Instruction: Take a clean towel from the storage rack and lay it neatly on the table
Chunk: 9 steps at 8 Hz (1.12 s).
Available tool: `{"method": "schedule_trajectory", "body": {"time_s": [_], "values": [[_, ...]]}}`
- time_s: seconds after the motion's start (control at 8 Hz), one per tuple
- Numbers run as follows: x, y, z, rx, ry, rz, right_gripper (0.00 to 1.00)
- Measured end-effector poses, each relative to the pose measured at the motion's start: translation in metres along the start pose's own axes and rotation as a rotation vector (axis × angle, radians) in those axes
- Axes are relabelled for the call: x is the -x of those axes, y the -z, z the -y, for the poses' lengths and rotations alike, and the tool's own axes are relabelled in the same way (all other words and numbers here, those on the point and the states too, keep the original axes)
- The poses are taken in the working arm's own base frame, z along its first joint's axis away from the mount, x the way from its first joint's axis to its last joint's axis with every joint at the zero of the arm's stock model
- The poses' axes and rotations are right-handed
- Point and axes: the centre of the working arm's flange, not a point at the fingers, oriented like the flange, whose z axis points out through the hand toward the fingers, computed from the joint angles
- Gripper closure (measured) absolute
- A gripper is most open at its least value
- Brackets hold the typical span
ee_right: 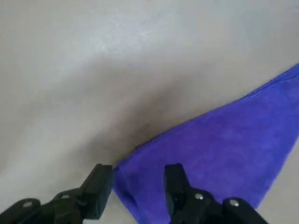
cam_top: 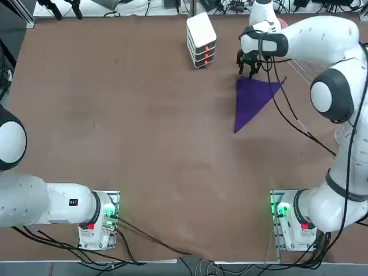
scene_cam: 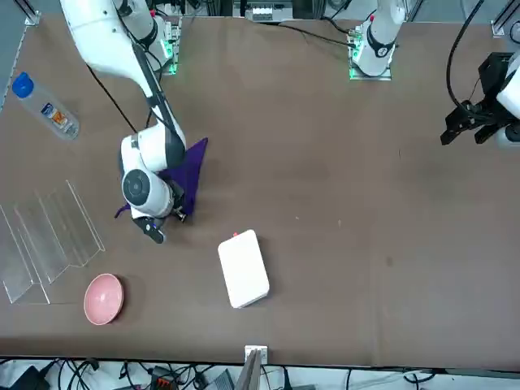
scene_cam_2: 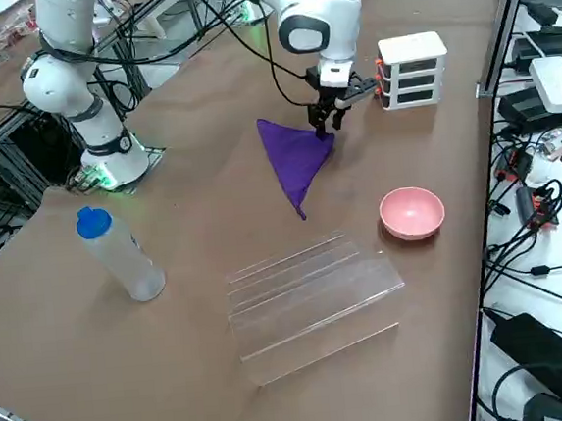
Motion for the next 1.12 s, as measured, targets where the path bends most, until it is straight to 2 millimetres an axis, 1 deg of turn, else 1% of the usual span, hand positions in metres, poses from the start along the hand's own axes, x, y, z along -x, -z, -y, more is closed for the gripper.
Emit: {"method": "schedule_trajectory", "body": {"time_s": [0.12, 0.38, 0.62, 0.88, 1.12], "values": [[-0.001, -0.002, 0.004, 0.0, -0.002, -0.002, 0.37], [0.002, -0.005, 0.008, -0.002, -0.015, -0.006, 0.38], [0.006, -0.013, 0.015, -0.011, -0.013, -0.015, 0.41], [0.006, -0.017, 0.015, -0.007, -0.013, -0.013, 0.48], [0.006, -0.017, 0.015, -0.006, -0.014, -0.013, 0.52]]}}
